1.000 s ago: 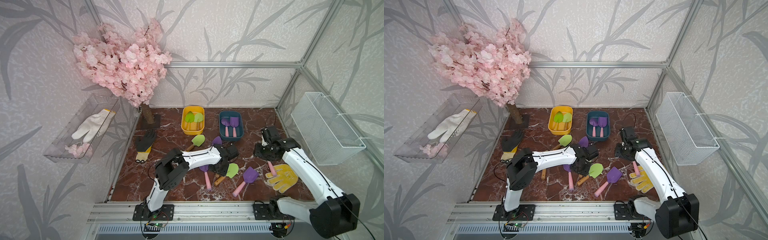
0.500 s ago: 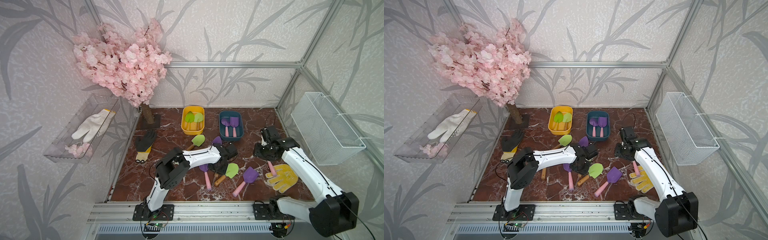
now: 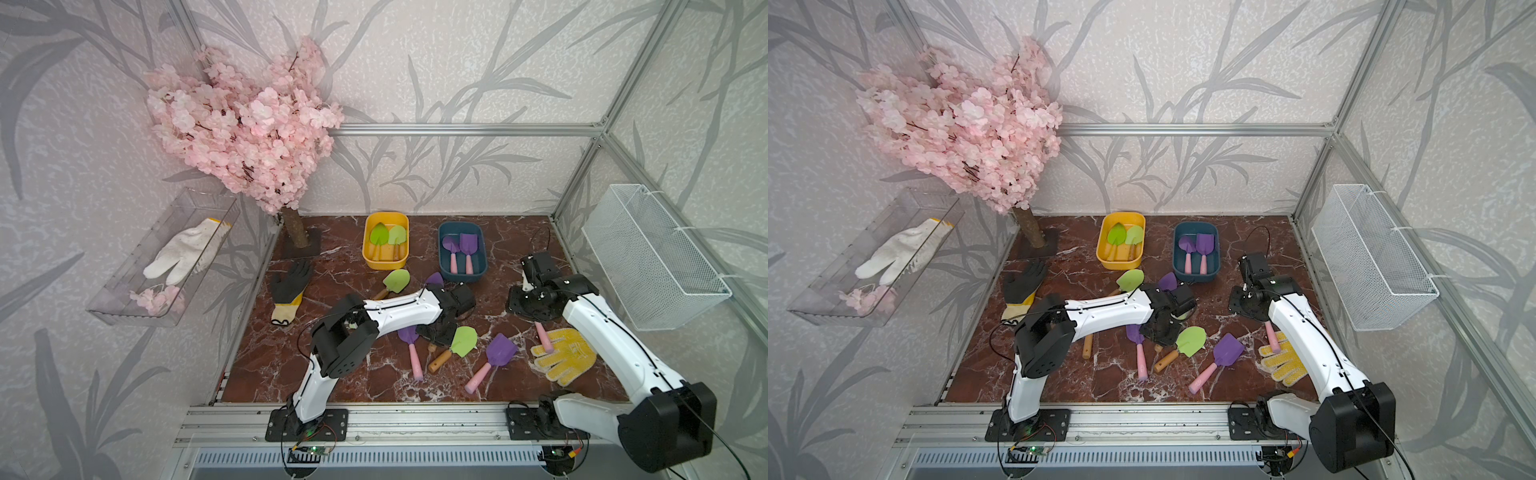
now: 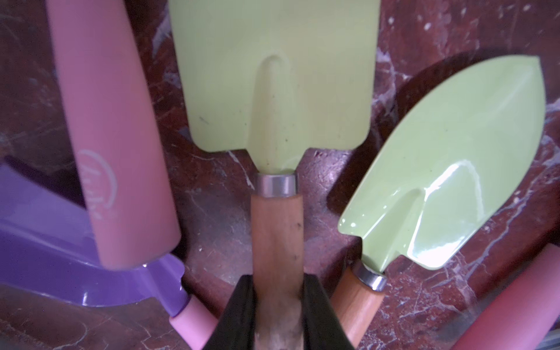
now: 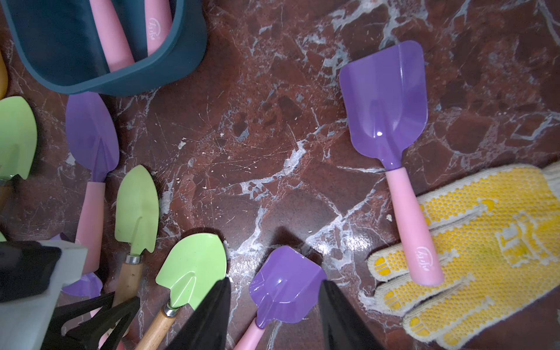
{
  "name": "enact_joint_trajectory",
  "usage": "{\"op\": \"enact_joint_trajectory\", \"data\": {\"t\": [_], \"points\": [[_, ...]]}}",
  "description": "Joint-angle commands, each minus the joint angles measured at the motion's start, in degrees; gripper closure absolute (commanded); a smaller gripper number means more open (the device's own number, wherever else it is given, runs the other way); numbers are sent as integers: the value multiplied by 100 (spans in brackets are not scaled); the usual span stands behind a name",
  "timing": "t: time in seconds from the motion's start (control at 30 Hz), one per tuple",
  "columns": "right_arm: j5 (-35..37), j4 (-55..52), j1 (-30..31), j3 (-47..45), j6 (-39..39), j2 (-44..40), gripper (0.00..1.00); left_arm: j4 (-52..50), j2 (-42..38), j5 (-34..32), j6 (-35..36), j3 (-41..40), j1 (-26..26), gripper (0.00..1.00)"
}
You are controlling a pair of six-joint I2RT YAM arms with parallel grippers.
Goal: Sort the small shovels by color and place them into the storage box
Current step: Pick up the shovel from the center of the board, then place the shovel in the storage box.
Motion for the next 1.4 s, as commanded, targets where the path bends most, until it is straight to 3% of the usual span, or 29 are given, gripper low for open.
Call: {"op": "enact_joint_trajectory", "data": {"t": [0.0, 0.6, 0.9, 1.17, 1.37], "points": [[-27, 63, -19, 1, -59, 27, 48, -197, 17, -74, 69, 217, 21, 81], [-90, 42, -28, -34, -7, -149, 48, -229, -352, 17, 195, 480, -162, 90], [-155, 70, -28, -8, 10, -175, 48, -144, -1354, 23, 10, 342, -170, 91], [-335, 233, -31, -61, 65, -176, 48, -796, -2206, -333, 8, 755, 481, 93], [-838, 654, -32, -222, 81, -337, 47, -860, -2794, -553, 71, 836, 1402, 93]]}}
